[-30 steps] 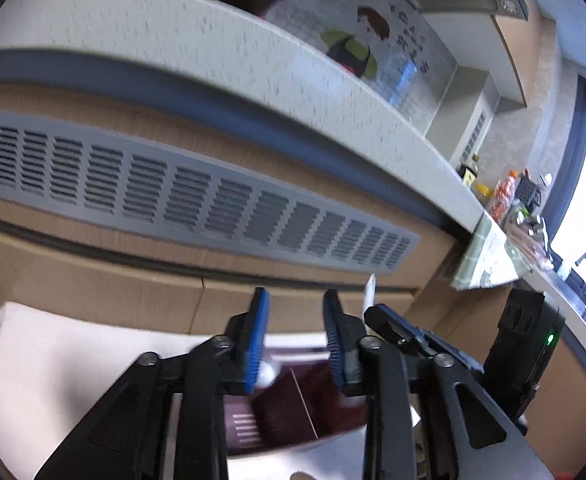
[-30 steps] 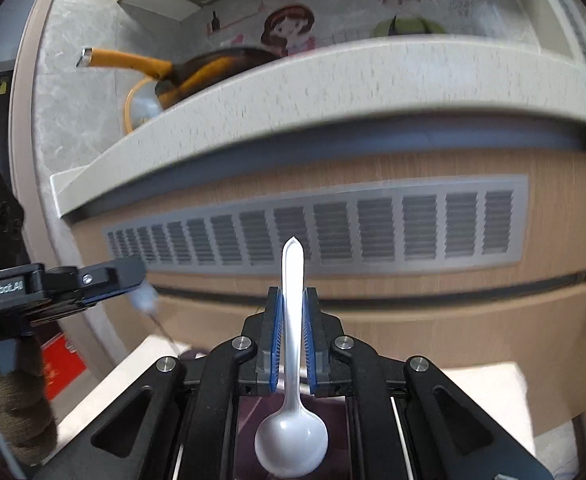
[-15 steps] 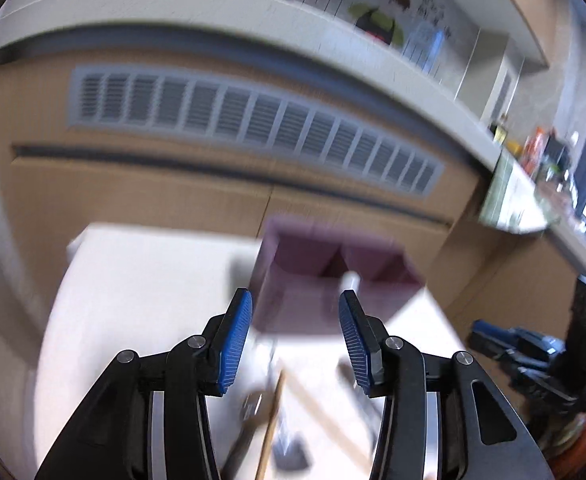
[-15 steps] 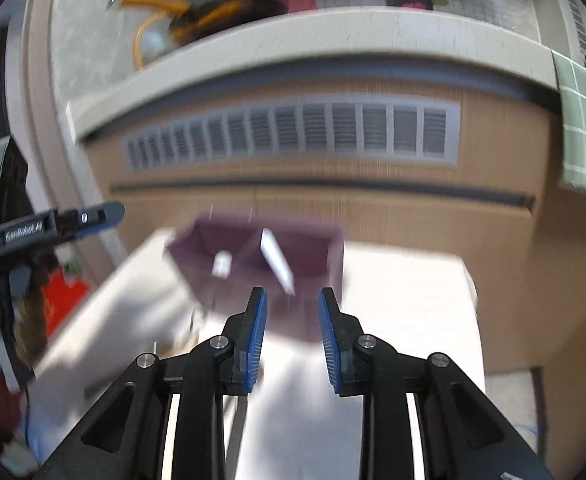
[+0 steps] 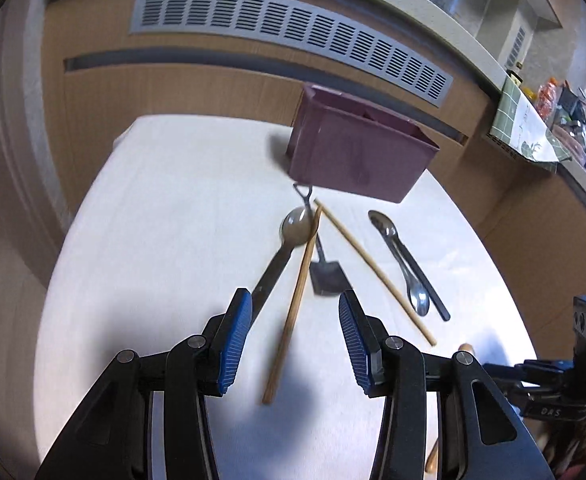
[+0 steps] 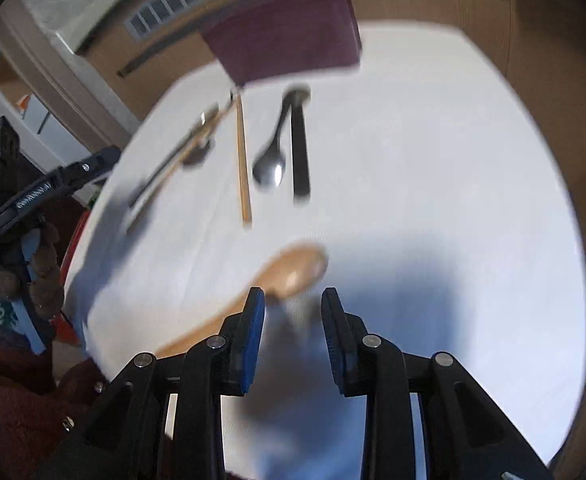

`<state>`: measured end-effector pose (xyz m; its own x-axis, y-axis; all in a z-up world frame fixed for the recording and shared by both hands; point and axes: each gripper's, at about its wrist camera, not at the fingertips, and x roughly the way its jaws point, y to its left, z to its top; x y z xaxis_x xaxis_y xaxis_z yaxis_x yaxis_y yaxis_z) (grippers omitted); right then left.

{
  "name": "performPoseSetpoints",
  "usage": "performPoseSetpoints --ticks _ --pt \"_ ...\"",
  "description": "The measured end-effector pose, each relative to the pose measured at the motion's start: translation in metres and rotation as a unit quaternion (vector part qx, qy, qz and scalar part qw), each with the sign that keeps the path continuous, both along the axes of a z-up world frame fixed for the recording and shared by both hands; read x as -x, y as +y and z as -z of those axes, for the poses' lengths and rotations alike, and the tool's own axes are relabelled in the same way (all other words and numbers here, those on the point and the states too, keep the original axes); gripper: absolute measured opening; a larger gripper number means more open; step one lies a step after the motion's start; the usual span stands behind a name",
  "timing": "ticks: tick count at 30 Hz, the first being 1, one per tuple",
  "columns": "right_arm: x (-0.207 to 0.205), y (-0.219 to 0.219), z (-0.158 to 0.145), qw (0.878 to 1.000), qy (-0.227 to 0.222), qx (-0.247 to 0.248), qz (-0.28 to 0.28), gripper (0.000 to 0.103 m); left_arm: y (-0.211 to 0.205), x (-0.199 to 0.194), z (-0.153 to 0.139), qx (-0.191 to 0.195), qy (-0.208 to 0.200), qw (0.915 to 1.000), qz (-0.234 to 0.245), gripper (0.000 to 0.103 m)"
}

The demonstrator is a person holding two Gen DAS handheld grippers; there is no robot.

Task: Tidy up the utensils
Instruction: 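Grasp the dark wooden spoon with the right tool while the left tool grasps the dark metal spoon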

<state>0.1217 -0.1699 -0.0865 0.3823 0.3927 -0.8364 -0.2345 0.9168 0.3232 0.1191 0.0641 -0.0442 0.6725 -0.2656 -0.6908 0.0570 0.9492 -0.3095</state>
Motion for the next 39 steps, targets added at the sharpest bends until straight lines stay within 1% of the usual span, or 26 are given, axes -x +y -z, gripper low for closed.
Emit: performPoseSetpoints --ticks 1,3,5,6,8,11,13,14,18,20,23,25,26,27,28,29,31,33,34,37,39 --pt "0.0 0.002 0.0 1.0 -0.006 -0.001 0.004 0.03 0.001 0.003 0.001 0.002 0.001 1.0 -0.001 0.046" --pt "-0.004 0.012 -0.001 1.0 -0.005 -0.003 0.007 0.037 0.004 0.006 0.001 0.001 0.002 1.0 -0.005 0.046" --pt "-0.008 0.021 -0.002 1.0 -0.01 0.001 0.006 0.042 0.006 0.007 -0.001 0.002 0.001 0.9999 -0.01 0.046" --pt "-0.011 0.027 -0.004 1.0 -0.017 0.004 0.005 0.045 0.008 0.007 -0.002 0.004 0.0 0.9999 -0.013 0.046" --pt "-0.017 0.036 -0.005 0.999 -0.032 0.013 0.004 0.047 0.01 0.007 -0.003 0.007 -0.001 0.9998 -0.018 0.046" --pt "-0.025 0.052 -0.006 0.998 -0.058 0.036 -0.001 0.052 0.012 0.008 -0.004 0.008 -0.001 0.9997 -0.022 0.046" --pt "-0.029 0.057 -0.005 0.997 -0.068 0.041 0.0 0.058 0.013 0.009 -0.004 0.006 -0.001 0.9997 -0.024 0.046" --pt "-0.029 0.06 -0.005 0.997 -0.07 0.037 -0.001 0.064 0.013 0.01 -0.004 0.007 -0.001 0.9997 -0.025 0.046" --pt "-0.03 0.066 -0.007 0.996 -0.072 0.055 -0.001 0.066 0.016 0.01 -0.001 0.012 0.002 0.9996 -0.027 0.046" --pt "-0.028 0.07 -0.007 0.995 -0.072 0.075 -0.012 0.067 0.017 0.009 0.002 0.015 0.006 0.9995 -0.028 0.046" --pt "-0.024 0.079 -0.005 0.99 -0.084 0.111 -0.014 0.067 0.017 0.008 0.007 0.018 0.013 0.9994 -0.028 0.046" --pt "-0.021 0.086 -0.003 0.986 -0.096 0.135 -0.017 0.065 0.015 0.007 0.009 0.019 0.016 0.9993 -0.026 0.046" --pt "-0.021 0.088 -0.003 0.985 -0.102 0.138 -0.021 0.058 0.014 0.007 0.01 0.019 0.017 0.9994 -0.025 0.046" --pt "-0.021 0.088 -0.004 0.984 -0.108 0.136 -0.027 0.04 0.013 0.007 0.01 0.018 0.019 0.9994 -0.024 0.046" --pt "-0.021 0.09 -0.006 0.983 -0.115 0.136 -0.039 0.035 0.012 0.006 0.011 0.017 0.02 0.9994 -0.022 0.046" --pt "-0.021 0.091 -0.007 0.983 -0.116 0.137 -0.047 0.033 0.01 0.006 0.011 0.015 0.021 0.9995 -0.019 0.046" --pt "-0.019 0.086 -0.009 0.979 -0.133 0.146 -0.058 0.032 0.006 0.005 0.011 0.01 0.023 0.9996 -0.012 0.046" --pt "-0.018 0.074 -0.016 0.975 -0.153 0.15 -0.055 0.032 0.001 0.002 0.011 0.007 0.024 0.9997 -0.003 0.046" --pt "-0.018 0.065 -0.021 0.975 -0.158 0.145 -0.05 0.032 -0.002 -0.001 0.01 0.006 0.024 0.9997 0.004 0.046" --pt "-0.022 0.035 -0.036 0.977 -0.169 0.128 -0.023 0.032 -0.011 -0.014 0.01 -0.006 0.027 0.9988 0.04 0.046" --pt "-0.025 0.013 -0.047 0.976 -0.18 0.122 0.004 0.032 -0.015 -0.026 0.007 -0.016 0.018 0.9974 0.067 0.046"
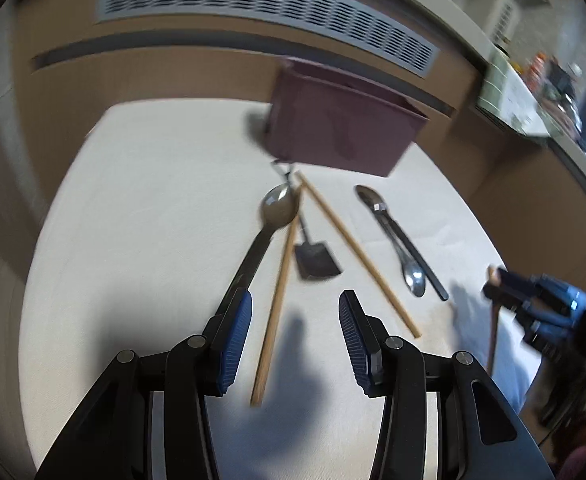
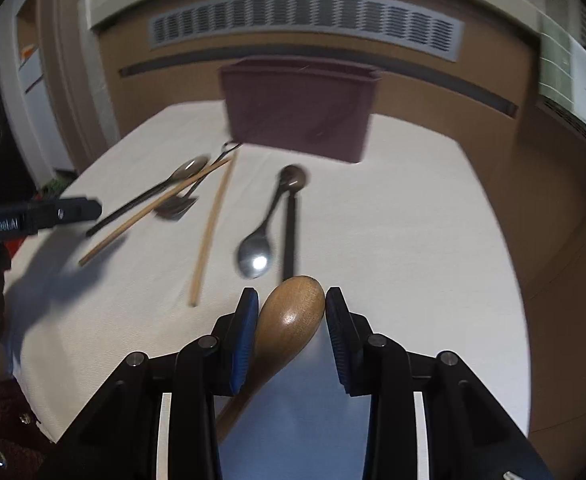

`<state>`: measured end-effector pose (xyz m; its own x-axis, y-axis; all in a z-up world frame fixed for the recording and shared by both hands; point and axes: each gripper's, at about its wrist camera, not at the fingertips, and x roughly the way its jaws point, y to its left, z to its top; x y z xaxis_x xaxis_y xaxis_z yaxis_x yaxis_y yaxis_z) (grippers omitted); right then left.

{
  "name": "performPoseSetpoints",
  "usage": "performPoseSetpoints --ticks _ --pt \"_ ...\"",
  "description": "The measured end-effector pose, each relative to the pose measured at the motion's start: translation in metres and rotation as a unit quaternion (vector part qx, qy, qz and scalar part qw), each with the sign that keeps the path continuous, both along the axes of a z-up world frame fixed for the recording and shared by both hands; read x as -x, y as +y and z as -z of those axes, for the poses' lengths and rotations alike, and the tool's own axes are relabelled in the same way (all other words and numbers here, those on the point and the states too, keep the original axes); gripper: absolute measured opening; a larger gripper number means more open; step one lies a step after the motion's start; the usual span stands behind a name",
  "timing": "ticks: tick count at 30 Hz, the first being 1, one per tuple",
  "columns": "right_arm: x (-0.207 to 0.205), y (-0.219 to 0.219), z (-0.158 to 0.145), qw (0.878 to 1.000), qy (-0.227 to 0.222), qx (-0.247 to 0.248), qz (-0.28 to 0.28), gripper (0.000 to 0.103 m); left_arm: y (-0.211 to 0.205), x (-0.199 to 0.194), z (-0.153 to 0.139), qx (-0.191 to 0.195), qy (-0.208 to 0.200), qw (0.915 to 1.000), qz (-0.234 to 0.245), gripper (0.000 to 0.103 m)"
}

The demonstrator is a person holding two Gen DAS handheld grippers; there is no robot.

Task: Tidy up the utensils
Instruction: 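Grasp the dark wooden spoon with the right tool while the left tool grasps the dark metal spoon, then lift both spoons and carry them over the purple caddy with both tools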

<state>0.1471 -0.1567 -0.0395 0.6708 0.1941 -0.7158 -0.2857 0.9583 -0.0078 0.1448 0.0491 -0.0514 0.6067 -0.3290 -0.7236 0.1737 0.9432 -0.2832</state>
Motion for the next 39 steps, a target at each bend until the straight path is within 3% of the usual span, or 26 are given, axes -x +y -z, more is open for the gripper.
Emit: performPoseSetpoints --ticks 3,7,12,15,17,20,25,29,32,35,39 --pt "-0.004 -0.021 -0.008 1.0 -0.011 -0.015 0.025 0.032 -0.002 -0.026 -0.003 -0.027 -0.006 0.9991 0.033 0.046" --pt "-0.008 -0.031 -0.006 0.999 -0.005 -0.033 0.042 0.032 -0.006 -0.061 0.002 -0.078 0.016 0.9945 0.068 0.046" --pt "-0.014 -0.031 0.004 0.998 0.008 -0.043 0.042 0.032 -0.01 -0.083 0.021 -0.168 0.042 0.9823 0.072 0.046" --pt "-0.018 -0.031 0.008 0.998 0.011 -0.042 0.04 0.032 -0.003 -0.093 0.023 -0.186 0.037 0.9807 0.048 0.046" --pt "-0.018 -0.031 0.009 0.998 0.012 -0.043 0.041 0.032 0.001 -0.099 0.024 -0.175 0.041 0.9828 0.044 0.046" --pt "-0.021 -0.032 0.012 0.998 0.017 -0.047 0.042 0.032 -0.003 -0.102 0.026 -0.133 0.054 0.9857 0.088 0.046" --pt "-0.022 -0.033 0.017 0.998 0.023 -0.049 0.044 0.032 -0.018 -0.105 0.032 -0.163 0.049 0.979 0.112 0.046" --pt "-0.022 -0.034 0.021 0.997 0.028 -0.05 0.046 0.032 -0.019 -0.121 0.031 -0.161 0.054 0.9814 0.089 0.045" --pt "-0.022 -0.034 0.021 0.997 0.027 -0.051 0.048 0.032 -0.021 -0.128 0.031 -0.148 0.053 0.9851 0.069 0.034" --pt "-0.019 -0.033 0.014 0.998 0.017 -0.05 0.046 0.032 -0.023 -0.113 0.025 -0.132 0.035 0.9898 0.04 0.033" --pt "-0.013 -0.031 0.004 0.998 -0.004 -0.046 0.042 0.032 -0.018 -0.077 0.001 -0.082 -0.013 0.9966 -0.003 0.033"
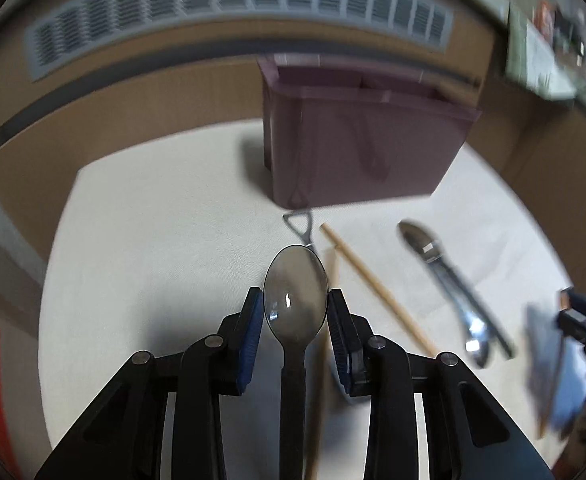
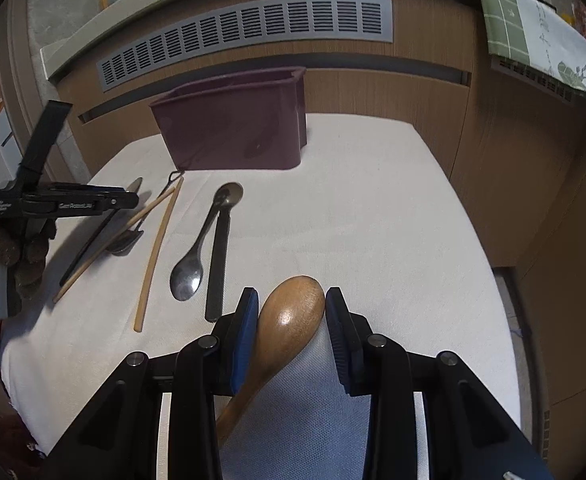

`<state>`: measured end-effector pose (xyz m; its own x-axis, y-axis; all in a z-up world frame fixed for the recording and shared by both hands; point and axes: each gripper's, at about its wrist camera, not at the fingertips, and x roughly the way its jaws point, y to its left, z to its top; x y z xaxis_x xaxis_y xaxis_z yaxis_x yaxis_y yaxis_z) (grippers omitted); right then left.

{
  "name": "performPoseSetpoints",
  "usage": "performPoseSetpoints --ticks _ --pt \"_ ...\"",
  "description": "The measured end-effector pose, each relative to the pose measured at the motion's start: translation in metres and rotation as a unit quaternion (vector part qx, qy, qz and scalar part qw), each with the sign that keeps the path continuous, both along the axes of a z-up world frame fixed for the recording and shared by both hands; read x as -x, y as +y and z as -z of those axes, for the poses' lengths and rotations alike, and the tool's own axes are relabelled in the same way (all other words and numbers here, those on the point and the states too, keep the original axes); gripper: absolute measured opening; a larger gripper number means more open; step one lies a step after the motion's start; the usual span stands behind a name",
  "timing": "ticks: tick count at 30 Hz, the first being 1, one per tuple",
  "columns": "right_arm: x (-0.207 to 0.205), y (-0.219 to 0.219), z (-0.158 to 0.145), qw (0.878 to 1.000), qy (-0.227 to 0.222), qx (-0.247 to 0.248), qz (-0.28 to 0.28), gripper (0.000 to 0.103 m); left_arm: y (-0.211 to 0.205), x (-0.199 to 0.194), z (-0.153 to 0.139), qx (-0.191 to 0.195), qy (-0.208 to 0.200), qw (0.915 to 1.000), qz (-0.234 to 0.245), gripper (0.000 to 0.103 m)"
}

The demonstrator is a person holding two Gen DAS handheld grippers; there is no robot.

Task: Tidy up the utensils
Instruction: 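Lift both spoons and carry them over the purple caddy with both tools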

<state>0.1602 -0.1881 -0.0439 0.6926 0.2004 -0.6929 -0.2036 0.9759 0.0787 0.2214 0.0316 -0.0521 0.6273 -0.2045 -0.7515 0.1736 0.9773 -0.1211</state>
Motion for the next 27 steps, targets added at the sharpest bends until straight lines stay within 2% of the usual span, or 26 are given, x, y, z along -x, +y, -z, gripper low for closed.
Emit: performPoseSetpoints --ticks 6,10,21,25,27 --pt "0.0 0.008 -0.008 1.0 -0.011 -0.003 -0.01 0.032 0.006 0.057 -0.035 0.044 -0.068 0.9958 -0.042 0.033" --pt "0.0 0.019 -0.012 1.0 -0.019 -0.002 -0.02 0.031 0.008 0.075 -0.047 0.062 -0.082 0.9934 -0.052 0.033" --pt "0.006 0.023 -0.026 0.999 -0.045 0.02 -0.019 0.031 0.006 0.091 -0.067 0.073 -0.105 0.9907 -0.046 0.033" --pt "0.005 0.02 -0.042 0.997 -0.07 0.028 -0.013 0.03 0.005 0.091 -0.091 0.073 -0.133 0.9877 -0.038 0.033" --pt "0.0 0.018 -0.069 0.994 -0.103 0.02 -0.018 0.027 0.006 0.087 -0.121 0.075 -0.164 0.9831 -0.033 0.033"
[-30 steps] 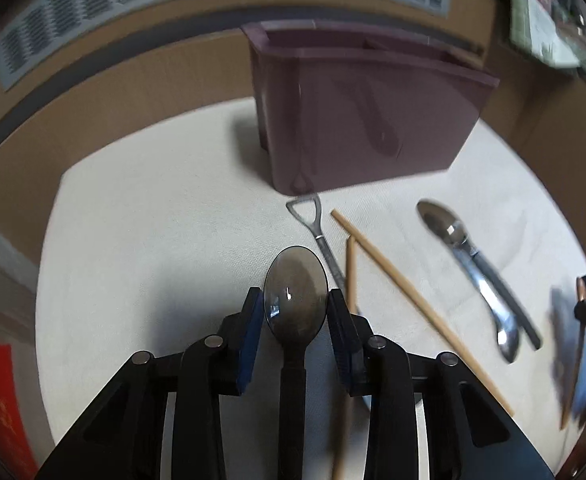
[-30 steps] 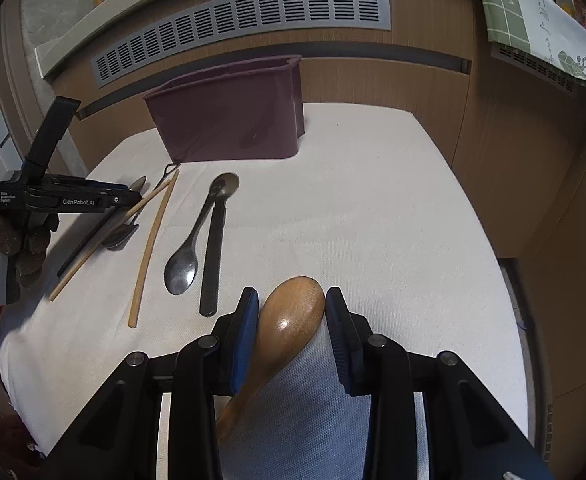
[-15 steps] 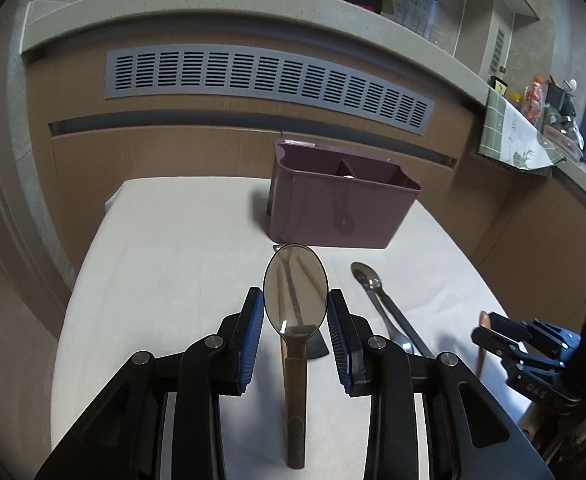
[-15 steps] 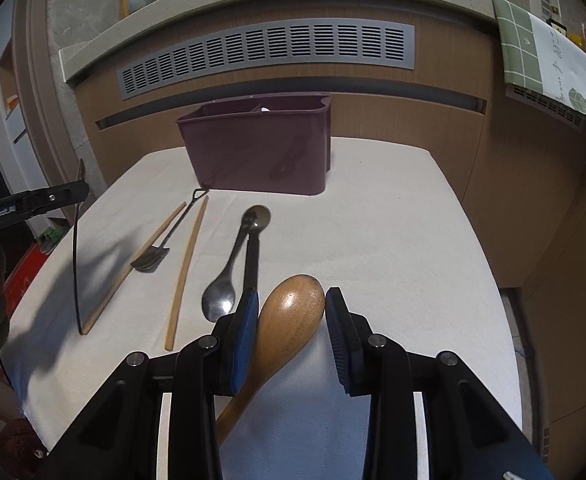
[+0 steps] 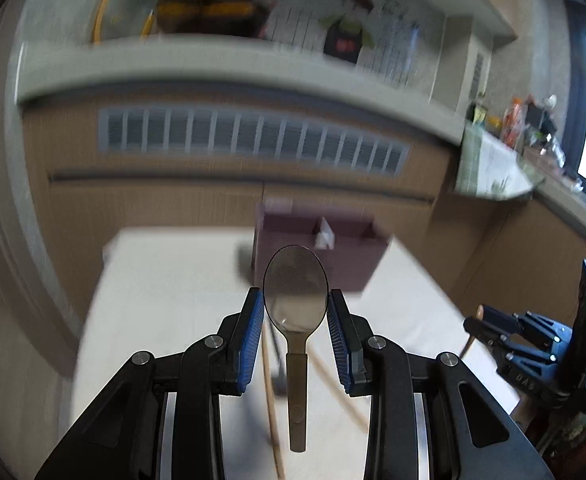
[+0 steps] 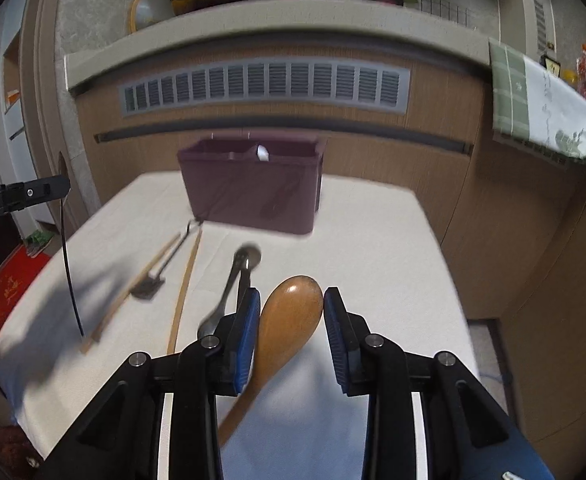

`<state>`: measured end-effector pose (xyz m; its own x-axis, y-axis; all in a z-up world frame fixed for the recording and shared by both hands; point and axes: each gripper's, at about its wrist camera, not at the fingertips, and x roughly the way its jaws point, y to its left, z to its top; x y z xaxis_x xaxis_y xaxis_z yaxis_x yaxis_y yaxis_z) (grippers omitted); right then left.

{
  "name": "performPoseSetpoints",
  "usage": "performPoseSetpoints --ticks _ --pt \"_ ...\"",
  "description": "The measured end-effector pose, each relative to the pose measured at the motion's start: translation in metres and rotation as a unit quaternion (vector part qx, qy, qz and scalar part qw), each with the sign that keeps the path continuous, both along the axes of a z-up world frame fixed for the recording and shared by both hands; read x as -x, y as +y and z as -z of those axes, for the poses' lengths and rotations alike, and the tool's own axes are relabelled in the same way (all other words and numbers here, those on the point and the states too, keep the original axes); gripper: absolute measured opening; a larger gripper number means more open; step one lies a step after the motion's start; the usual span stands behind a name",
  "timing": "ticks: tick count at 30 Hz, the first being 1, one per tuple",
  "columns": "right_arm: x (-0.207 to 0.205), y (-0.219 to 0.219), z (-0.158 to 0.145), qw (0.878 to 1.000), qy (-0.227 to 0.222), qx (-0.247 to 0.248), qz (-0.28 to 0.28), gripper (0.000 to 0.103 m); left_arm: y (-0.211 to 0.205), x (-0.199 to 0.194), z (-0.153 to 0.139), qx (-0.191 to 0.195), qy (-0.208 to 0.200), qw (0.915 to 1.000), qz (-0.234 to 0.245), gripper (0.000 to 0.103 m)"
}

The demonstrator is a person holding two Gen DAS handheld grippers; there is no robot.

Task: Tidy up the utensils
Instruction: 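Lift both spoons and carry them over the purple caddy with both tools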

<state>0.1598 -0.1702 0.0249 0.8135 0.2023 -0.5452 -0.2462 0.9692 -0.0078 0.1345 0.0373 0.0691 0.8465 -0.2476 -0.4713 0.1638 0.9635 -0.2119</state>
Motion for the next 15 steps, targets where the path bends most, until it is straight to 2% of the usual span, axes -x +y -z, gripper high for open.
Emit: performPoseSetpoints --ticks 2,3,5,8,11,15 --pt "-0.004 -0.002 -0.038 0.999 -0.053 -0.006 -0.007 0.027 0.002 -0.004 -0.04 0.012 -0.047 0.9988 0.007 0.033" --pt "-0.007 -0.002 -0.068 0.995 -0.095 -0.004 -0.006 0.026 0.003 -0.008 -0.062 0.022 -0.071 0.9971 0.013 0.033" --pt "-0.014 0.0 -0.113 0.989 -0.15 0.002 -0.008 0.026 0.004 -0.021 -0.096 0.033 -0.105 0.9939 0.012 0.033" --pt "-0.031 0.008 -0.163 0.979 -0.205 0.018 -0.006 0.026 0.003 -0.046 -0.132 0.043 -0.147 0.9882 -0.001 0.033" --pt "-0.055 0.018 -0.193 0.972 -0.233 0.031 -0.006 0.026 0.002 -0.07 -0.143 0.054 -0.174 0.9833 -0.011 0.033" --pt "-0.088 0.028 -0.192 0.973 -0.228 0.043 -0.007 0.026 0.001 -0.107 -0.131 0.067 -0.179 0.9816 -0.009 0.033"
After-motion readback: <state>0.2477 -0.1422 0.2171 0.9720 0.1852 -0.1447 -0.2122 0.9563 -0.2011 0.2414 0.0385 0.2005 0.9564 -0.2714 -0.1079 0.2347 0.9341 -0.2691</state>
